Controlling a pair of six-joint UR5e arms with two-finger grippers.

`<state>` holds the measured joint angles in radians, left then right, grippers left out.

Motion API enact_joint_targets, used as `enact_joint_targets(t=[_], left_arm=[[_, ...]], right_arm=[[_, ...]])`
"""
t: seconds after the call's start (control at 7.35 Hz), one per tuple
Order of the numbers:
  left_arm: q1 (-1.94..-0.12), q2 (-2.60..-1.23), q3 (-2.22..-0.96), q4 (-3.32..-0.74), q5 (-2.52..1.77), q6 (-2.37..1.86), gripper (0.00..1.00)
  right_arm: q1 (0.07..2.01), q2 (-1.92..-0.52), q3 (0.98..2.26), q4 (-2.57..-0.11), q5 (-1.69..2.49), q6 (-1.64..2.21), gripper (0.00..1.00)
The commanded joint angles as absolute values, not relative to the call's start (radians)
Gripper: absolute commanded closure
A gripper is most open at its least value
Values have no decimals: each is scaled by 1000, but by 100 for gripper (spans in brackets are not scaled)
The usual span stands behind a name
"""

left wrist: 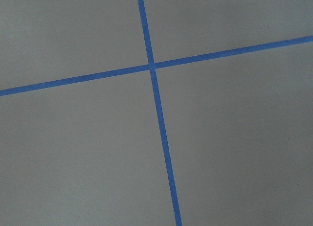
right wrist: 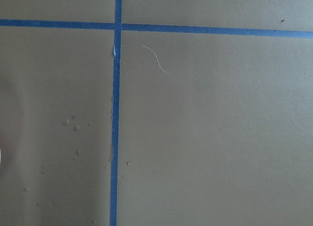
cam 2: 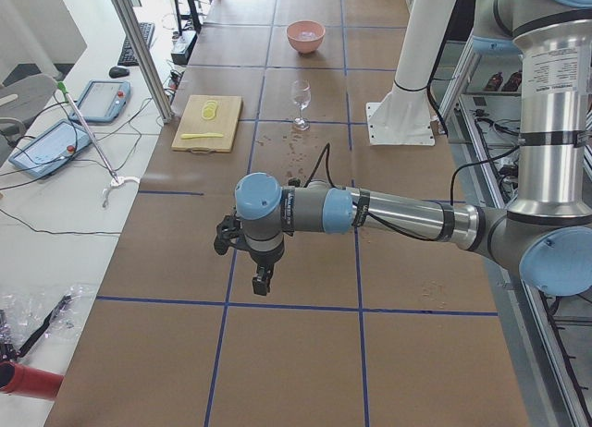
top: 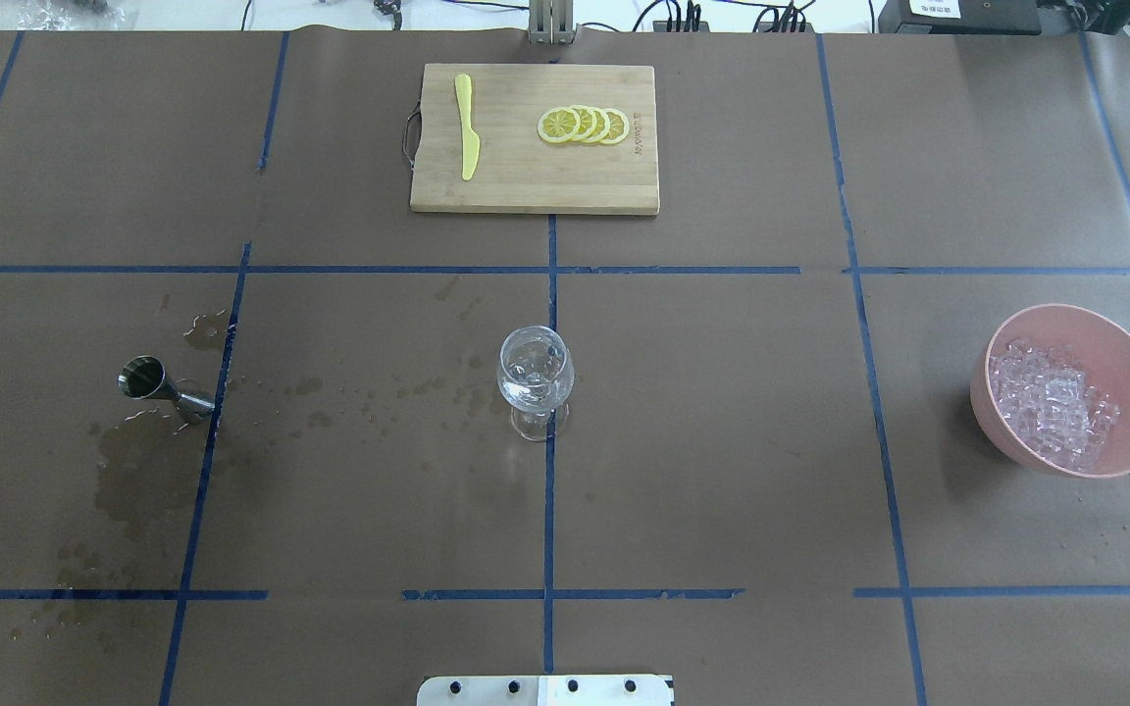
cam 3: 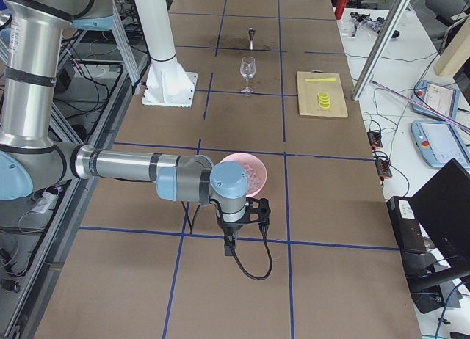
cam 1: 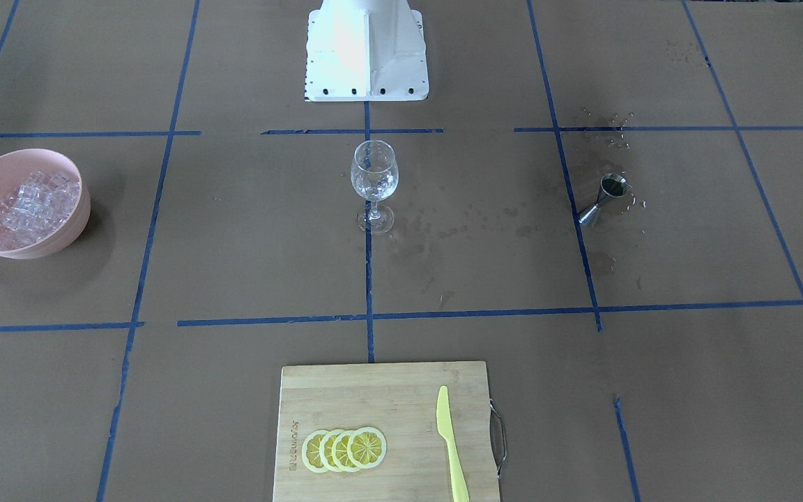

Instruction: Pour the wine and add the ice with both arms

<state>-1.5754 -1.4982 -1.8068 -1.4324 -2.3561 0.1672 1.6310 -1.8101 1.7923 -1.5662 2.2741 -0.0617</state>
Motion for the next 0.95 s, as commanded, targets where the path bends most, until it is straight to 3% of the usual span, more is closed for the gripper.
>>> enact_joint_targets(t=[0.0,0.41,0.82], left_arm=[[-1577,-1506,-1807,-1434,-2355,173,0],[-1571,-1542,-1804,-1506,-2236,167,0],[-1569,-1536,-1806,-1777,-2236,178,0]], right_arm=[[1631,-1810,1793,-1566,2275,-60,0],[1628,-1789,1818,-1563,2328,-49,0],[1628,-1761,1816,-1438,2350,-46,0]])
